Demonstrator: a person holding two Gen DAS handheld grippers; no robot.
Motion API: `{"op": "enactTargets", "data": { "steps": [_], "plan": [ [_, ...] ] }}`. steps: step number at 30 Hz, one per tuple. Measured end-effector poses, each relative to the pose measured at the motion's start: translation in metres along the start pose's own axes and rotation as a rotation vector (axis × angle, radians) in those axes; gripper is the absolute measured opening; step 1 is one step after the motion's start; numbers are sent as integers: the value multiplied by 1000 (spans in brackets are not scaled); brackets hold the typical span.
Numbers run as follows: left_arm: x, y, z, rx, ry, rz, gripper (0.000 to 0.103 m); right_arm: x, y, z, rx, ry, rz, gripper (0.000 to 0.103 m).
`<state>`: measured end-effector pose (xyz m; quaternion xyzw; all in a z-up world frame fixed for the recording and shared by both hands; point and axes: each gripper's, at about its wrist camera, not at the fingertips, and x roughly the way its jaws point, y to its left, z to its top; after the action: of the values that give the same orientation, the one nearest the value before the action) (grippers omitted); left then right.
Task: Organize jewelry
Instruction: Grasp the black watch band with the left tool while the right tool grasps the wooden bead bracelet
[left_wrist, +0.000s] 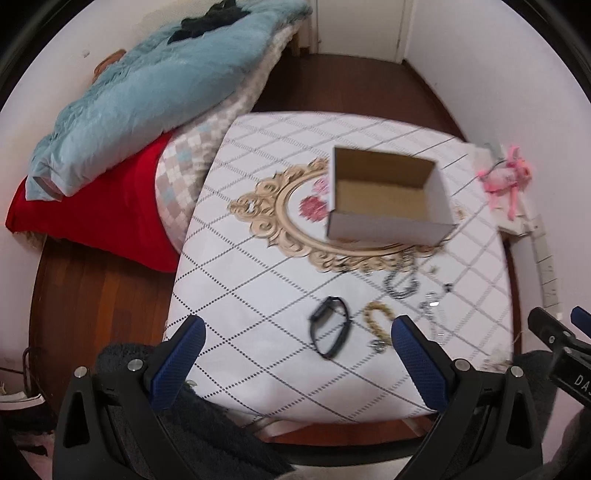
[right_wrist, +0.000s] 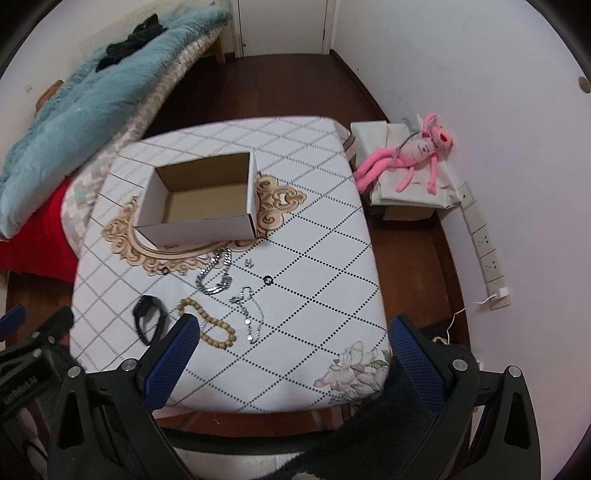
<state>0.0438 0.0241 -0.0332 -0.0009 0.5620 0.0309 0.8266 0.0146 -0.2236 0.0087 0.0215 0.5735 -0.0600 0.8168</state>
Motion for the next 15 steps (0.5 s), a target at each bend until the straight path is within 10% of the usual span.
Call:
{"op": "enactTargets", "data": {
  "steps": [15],
  "plan": [
    [116,4,-27,18,210,-40,73,136,62,-23,-118,215,134,46]
  ]
}}
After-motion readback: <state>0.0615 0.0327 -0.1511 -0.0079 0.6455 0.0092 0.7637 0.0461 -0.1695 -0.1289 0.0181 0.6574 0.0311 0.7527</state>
